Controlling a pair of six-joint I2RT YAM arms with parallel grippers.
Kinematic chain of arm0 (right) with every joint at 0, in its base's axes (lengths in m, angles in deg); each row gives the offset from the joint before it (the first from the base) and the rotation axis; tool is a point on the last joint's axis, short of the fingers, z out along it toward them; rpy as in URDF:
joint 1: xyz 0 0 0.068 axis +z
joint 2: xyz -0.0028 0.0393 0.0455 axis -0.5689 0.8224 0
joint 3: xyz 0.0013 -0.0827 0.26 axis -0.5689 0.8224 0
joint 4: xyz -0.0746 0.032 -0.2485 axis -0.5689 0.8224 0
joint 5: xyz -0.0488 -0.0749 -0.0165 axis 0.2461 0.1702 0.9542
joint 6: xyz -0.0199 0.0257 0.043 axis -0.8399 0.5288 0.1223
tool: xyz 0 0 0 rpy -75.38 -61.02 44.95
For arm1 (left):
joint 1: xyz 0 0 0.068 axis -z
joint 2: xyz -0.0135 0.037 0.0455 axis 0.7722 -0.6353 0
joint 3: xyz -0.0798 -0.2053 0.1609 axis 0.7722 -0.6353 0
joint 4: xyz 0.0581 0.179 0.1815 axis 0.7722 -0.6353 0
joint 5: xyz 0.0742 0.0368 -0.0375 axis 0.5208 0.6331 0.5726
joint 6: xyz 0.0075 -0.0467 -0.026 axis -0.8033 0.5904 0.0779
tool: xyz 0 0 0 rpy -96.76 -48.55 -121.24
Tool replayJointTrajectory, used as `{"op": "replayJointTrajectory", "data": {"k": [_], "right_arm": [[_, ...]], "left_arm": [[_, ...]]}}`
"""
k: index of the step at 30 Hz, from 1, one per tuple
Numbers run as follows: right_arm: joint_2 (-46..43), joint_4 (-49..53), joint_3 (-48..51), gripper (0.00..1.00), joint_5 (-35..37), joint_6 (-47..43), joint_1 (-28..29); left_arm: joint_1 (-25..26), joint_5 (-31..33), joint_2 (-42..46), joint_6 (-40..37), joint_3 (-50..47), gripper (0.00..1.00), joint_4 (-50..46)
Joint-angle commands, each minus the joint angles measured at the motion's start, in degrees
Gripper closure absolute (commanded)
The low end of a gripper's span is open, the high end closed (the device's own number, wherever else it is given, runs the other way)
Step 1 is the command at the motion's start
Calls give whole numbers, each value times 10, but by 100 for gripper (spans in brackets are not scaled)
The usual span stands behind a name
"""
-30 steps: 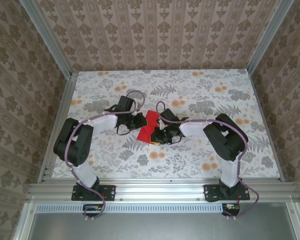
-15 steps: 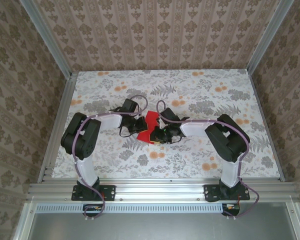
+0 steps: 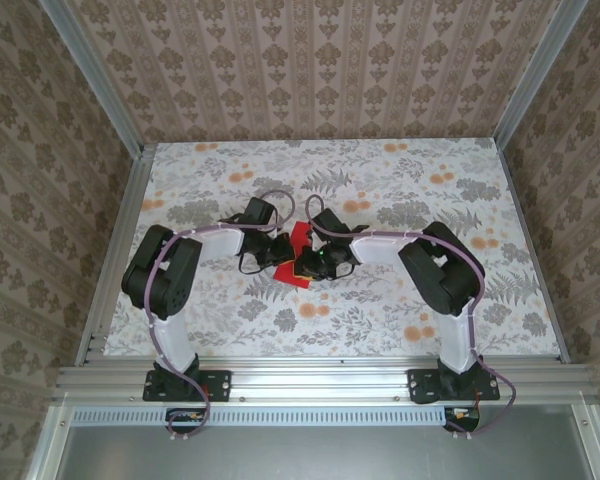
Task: Fold a paper plane with a square sheet of paper (pick it up from the middle)
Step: Fold the triangle a second time at the center of the table.
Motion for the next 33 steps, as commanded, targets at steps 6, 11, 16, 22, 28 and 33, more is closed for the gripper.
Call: {"op": "replayJointTrajectory", "data": {"k": [6,11,16,22,28,33], "right_arm": [[-11,28,40,83,-29,2,4],[-38,31,89,83,-43,-1,9],[-52,42,112,83,-53,-8,15],[-74,69,109,83,-49,-21,17],[-183,70,115,77,16,-37,-4],[-230,30,150,63,93,-13,-40]], "left_arm": [[2,29,-26,14,-12,95,-16],[1,31,-32,15,-11,95,-15],[1,30,-36,16,-9,95,-15],[1,30,-33,17,-7,95,-17],[1,13,-13,7,4,92,-15],[2,-7,39,0,24,81,-8]]}}
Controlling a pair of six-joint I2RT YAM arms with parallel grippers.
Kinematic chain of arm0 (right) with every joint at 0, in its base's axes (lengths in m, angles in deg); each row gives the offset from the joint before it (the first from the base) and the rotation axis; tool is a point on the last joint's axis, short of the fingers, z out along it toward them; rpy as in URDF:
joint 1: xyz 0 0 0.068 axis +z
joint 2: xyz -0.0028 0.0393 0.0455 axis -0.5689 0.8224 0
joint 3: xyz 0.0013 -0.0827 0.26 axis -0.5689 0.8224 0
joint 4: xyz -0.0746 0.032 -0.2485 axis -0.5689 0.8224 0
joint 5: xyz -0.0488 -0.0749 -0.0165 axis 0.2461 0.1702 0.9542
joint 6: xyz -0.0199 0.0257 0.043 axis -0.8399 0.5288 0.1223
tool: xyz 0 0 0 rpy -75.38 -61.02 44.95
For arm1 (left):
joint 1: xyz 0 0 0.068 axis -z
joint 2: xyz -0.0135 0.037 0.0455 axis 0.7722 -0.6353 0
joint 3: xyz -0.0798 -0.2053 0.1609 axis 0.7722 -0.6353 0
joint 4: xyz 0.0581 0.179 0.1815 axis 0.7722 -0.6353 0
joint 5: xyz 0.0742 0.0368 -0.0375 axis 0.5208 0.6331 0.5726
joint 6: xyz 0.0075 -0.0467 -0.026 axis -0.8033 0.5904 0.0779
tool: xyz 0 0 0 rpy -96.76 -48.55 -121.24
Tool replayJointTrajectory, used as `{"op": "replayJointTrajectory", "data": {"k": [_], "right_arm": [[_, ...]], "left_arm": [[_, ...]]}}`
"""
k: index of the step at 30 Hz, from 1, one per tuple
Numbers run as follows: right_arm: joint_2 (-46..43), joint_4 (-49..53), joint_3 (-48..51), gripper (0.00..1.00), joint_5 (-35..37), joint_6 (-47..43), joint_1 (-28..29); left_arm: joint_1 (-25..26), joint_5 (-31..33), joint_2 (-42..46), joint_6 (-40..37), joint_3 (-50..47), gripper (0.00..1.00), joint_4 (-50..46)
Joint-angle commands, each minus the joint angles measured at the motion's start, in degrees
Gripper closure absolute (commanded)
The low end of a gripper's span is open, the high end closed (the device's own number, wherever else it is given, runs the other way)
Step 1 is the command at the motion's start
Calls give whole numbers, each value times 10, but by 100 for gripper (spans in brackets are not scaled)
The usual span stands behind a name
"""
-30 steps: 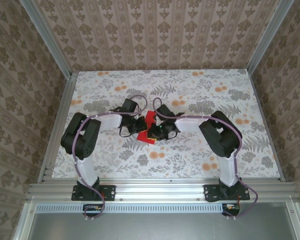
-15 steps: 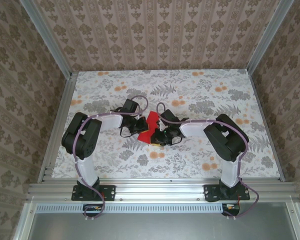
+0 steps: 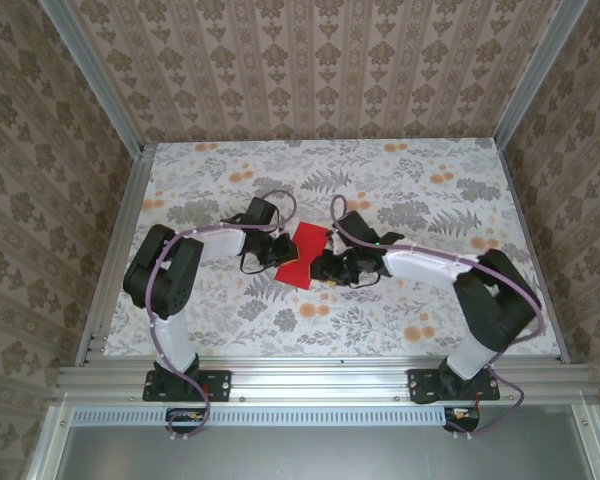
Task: Fold a paper plane with a square sheet of paper (pick it up from the middle)
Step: Fold the triangle a second time at the center of the table.
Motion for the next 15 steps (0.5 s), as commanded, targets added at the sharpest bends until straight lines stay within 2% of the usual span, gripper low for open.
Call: {"op": "replayJointTrajectory", "data": {"k": [1,3,7,15], "right_arm": [[-14,-26,30,61,65,20,-28],[-2,-55,33,57,63,29,-39],[42,-83,2,56,49,24,-44],[136,-46,-89,59,16,-23,-38]], "left_arm": [[-2,3,51,-10,25,78,-13],[-2,8,72,-15,29,72,-16],[-3,26,105,-18,16,59,-21],[-6,6,104,7,-26,57,-5]]}}
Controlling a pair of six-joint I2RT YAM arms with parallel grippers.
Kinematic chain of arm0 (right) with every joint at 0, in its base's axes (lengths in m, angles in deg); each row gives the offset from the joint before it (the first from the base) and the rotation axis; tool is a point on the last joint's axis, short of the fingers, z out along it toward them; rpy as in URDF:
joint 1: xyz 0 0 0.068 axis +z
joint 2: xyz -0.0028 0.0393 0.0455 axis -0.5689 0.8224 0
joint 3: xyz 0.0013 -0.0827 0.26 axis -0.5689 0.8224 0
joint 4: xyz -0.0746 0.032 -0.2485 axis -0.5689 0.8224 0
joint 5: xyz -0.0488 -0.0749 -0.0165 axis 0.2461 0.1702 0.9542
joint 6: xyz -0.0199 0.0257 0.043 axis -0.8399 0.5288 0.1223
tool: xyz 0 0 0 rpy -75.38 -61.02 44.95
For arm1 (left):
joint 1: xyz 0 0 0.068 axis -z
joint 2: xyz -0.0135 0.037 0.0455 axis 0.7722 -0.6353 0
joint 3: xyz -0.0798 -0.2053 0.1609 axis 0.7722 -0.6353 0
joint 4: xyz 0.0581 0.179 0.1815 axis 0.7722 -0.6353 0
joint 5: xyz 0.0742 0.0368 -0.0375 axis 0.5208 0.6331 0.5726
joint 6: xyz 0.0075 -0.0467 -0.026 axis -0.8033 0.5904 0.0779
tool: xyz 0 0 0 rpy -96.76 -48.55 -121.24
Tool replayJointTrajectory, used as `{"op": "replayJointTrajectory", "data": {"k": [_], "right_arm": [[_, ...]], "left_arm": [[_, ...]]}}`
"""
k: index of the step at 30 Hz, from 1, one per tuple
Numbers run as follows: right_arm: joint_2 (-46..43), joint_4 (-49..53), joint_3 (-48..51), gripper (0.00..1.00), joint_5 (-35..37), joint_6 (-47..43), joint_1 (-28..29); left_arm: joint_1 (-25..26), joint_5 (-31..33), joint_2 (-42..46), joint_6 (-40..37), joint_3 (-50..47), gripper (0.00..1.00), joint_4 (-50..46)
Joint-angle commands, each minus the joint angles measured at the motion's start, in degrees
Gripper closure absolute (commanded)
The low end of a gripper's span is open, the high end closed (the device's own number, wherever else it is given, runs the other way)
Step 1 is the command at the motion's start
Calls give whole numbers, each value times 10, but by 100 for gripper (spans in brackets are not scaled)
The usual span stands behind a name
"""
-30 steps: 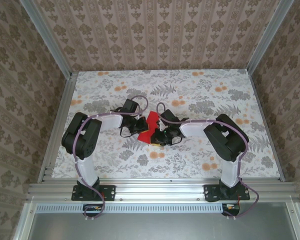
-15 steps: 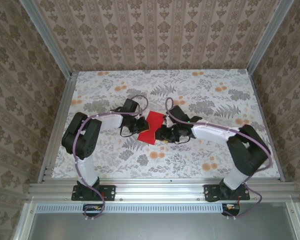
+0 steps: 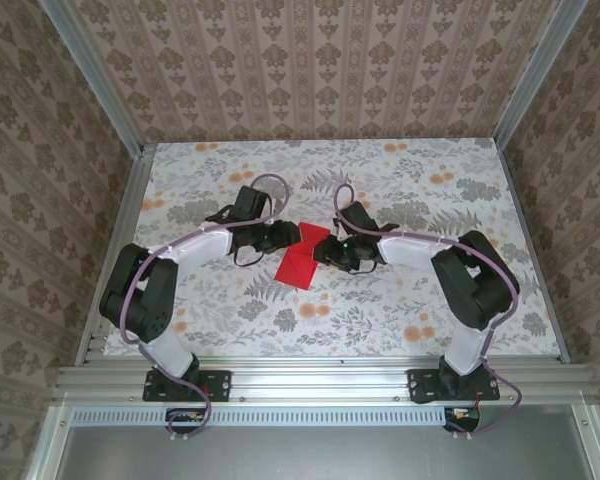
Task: Fold a paper plane with a square sheet of paper (pick it up from the middle)
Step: Fold the triangle a second time at the center of the table, then turn over the paper at the center of the table.
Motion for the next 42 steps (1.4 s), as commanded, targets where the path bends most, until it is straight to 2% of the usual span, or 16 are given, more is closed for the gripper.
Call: {"op": "replayJointTrajectory", "data": {"k": [1,10,17,20,34,42], "right_arm": [[26,25,-43,59,-13,-27,6],[79,77,-97,64,-12,-58,7],[89,92,-99,83,2,-65,7],[96,99,-101,87,11,-65,7],[109,112,-96,93,34,-59,7],[113,100,-84,94,30,-50,7]], "left_arm": [[-4,-10,-3,15,-20,58,2],[-4,-10,-36,27,-20,67,-7],[-5,-18,-51,31,-18,67,-6],[-5,-26,-59,32,-15,67,-3],[-7,-69,-95,49,-6,67,22],[-9,-73,-120,52,4,75,36]]}}
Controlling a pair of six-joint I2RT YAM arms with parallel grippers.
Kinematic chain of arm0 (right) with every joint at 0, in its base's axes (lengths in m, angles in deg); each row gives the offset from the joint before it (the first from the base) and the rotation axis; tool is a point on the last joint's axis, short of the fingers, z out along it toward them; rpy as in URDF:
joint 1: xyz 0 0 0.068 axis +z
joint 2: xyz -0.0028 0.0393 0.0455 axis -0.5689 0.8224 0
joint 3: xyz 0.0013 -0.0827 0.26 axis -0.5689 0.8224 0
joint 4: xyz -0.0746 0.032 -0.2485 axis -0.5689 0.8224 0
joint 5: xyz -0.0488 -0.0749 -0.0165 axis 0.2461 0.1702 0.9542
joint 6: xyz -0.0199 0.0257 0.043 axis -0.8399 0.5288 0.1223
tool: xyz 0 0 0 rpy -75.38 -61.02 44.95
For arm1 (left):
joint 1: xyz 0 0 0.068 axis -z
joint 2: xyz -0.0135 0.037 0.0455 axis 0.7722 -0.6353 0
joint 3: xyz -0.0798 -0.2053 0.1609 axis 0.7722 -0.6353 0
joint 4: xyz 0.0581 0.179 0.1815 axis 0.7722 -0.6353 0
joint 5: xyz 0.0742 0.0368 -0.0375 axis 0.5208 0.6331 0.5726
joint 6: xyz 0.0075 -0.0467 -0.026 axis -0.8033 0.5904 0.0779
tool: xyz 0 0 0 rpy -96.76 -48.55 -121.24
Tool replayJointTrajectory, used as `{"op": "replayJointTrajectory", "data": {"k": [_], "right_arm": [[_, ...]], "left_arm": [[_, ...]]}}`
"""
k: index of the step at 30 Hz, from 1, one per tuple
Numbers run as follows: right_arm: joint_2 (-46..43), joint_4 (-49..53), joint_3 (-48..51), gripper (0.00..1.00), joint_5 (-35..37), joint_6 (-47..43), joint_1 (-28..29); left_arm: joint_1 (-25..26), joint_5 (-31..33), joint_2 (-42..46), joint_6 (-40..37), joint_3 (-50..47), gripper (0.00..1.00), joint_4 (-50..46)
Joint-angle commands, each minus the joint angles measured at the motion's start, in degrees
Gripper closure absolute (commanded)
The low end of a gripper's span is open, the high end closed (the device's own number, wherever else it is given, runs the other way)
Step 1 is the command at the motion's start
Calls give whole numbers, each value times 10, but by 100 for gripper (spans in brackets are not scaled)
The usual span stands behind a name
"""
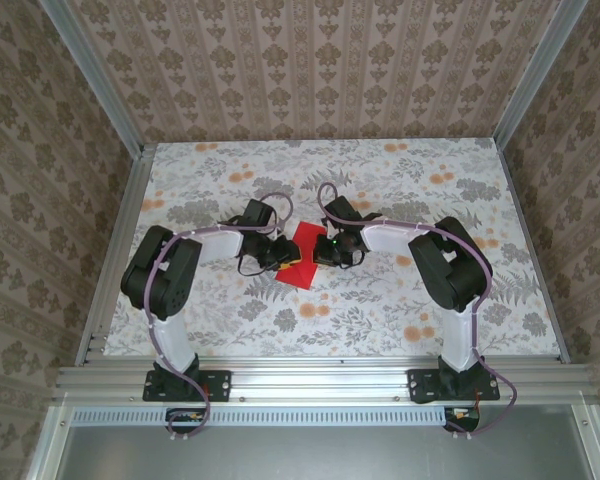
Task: Fold a paper plane with a square sheet of paper (pick it up from the middle)
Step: Turn over the paper at the center of the table.
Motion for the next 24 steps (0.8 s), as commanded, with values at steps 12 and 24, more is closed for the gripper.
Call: {"op": "replayJointTrajectory", "data": {"k": [12,24], "right_arm": [[-52,-19,13,82,-11,12,-6],[-264,-43,135,35,104,39,-44]], "left_arm": [[-5,13,21,-28,6,97,54],[-8,220,158,-165,59,100,-173]]}}
